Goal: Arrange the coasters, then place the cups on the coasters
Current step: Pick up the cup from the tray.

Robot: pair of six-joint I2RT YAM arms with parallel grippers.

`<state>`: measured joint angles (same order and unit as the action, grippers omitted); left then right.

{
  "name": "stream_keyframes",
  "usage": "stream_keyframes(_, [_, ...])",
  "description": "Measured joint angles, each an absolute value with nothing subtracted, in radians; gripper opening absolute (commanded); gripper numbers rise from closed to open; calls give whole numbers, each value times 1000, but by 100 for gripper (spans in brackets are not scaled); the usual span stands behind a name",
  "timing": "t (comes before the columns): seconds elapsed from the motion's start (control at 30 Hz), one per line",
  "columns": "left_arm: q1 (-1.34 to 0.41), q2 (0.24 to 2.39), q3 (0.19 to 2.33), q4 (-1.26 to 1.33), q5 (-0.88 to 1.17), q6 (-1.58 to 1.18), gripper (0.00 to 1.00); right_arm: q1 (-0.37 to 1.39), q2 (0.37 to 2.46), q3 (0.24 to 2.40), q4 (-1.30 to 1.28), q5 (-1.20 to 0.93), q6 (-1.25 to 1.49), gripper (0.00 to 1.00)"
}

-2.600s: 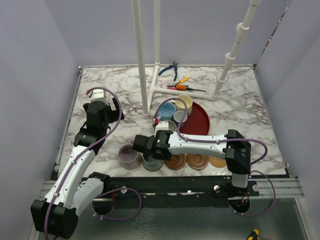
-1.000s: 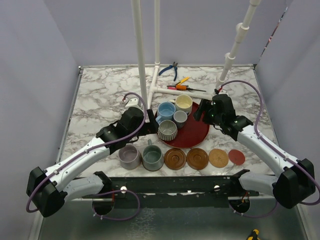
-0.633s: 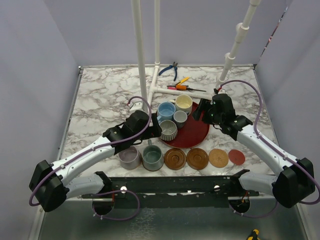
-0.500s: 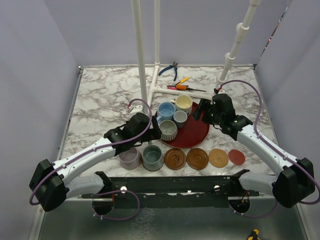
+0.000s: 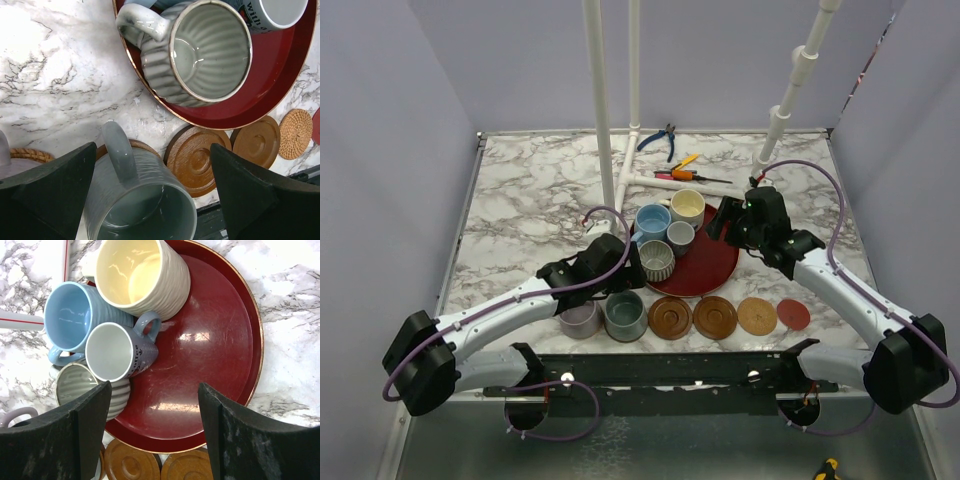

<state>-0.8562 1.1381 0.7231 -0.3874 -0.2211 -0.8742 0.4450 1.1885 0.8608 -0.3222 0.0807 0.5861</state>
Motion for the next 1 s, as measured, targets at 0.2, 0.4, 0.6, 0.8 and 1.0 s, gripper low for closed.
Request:
stream_keyframes(0.2, [-860,1150,723,-379,-220,-878,96,443,1191,861,-322,81,587,74])
stream_keyframes(0.4, [-860,1150,723,-357,-216,-883,96,443,1195,861,-322,81,587,74])
stream_keyframes(0.6, [-861,1151,723,-353,-212,-883,96,443,1205,861,-322,80,587,73])
stream_keyframes(0.8, [-866,1153,723,-337,-210,-883,96,443,1205,861,-322,80,587,73])
stream_keyframes(1.0, [-867,1164,723,-319,-201,-883,96,438,1205,861,-322,81,587,73])
